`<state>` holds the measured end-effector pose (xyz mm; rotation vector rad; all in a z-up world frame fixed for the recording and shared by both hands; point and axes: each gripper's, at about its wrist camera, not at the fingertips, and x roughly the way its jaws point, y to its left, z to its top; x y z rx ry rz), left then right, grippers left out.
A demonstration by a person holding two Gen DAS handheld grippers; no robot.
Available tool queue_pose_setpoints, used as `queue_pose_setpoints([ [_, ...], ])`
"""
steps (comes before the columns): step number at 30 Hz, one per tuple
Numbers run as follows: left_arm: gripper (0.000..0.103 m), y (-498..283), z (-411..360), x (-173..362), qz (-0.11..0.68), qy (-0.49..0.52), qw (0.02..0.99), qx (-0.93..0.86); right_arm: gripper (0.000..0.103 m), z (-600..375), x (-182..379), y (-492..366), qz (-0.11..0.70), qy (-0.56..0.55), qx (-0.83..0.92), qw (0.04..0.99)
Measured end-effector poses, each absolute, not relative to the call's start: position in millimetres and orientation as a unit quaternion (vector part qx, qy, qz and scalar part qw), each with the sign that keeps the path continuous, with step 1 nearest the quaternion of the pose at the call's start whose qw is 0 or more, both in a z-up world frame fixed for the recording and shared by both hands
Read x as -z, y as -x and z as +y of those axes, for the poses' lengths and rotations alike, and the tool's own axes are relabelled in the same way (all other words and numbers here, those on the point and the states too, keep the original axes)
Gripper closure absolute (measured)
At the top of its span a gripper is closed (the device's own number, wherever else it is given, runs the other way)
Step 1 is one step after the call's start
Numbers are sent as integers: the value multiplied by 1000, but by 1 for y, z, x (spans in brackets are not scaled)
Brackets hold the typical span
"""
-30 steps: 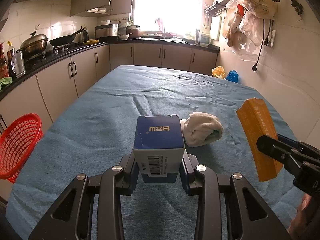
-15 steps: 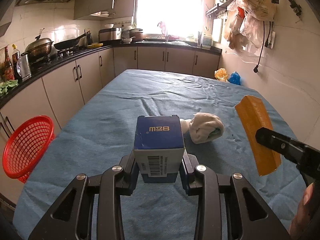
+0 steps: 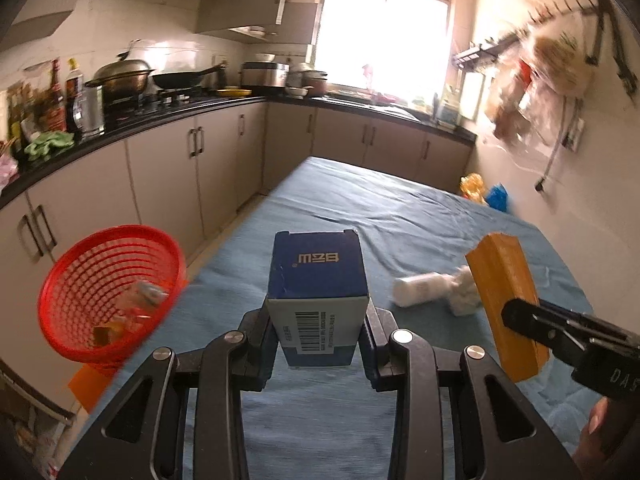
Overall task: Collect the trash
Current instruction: 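Carry the medicine box and orange box over the red basket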
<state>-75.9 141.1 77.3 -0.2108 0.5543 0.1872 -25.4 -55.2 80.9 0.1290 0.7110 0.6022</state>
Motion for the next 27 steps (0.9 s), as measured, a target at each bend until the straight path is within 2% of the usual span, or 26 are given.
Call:
queue_pose_setpoints([
  [16,70,119,276,-77,255,184,930,-190,52,91,-94,34,353,6,-382,854],
  [27,70,124,336,-58,269,211,910,-235,52,177,-91,27,371,28,-426,825],
])
